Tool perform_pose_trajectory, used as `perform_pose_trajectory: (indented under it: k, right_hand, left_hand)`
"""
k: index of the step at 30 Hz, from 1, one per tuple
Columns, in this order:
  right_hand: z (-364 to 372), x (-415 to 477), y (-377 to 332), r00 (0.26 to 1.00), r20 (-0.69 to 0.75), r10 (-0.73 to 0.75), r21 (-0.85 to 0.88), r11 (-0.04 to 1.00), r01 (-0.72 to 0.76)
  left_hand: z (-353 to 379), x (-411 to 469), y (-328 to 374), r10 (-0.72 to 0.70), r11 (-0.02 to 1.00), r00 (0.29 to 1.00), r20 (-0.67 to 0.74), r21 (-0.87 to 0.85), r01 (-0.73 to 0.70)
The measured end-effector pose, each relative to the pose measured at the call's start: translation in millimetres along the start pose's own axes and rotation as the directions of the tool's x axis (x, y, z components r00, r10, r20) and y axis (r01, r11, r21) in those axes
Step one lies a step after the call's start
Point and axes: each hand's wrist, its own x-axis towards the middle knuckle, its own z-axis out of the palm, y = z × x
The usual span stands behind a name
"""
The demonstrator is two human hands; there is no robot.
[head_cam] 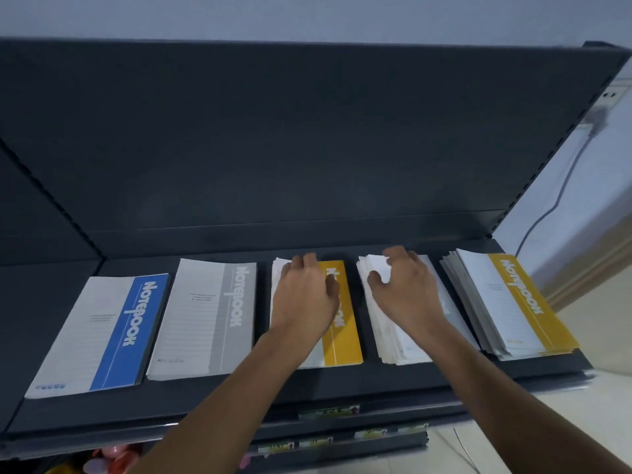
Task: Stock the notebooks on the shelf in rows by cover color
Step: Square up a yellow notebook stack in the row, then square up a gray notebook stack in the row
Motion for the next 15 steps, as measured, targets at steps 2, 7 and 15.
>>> perform_pose_trajectory:
  k: [2,7,15]
  right_hand:
    - [-19,4,24,0.998,-0.008,0.057,-0.011,0.998,-0.058]
    - [-39,23,79,0.987,0.101,0.127,-0.09,0.989,-0.118]
    - [-33,39,118,0.914,0.392,0.107,-0.011,0.994,-0.111]
  left_hand:
    - [8,-3,23,0.031,0.992,0.999,0.043,-0.123,-0.025]
    - [48,-6,69,0.027,0.98,0.982,0.187,-0.198,0.011]
    - [100,-7,97,-0.268,0.957,0.921,0.282,-0.031,0.287]
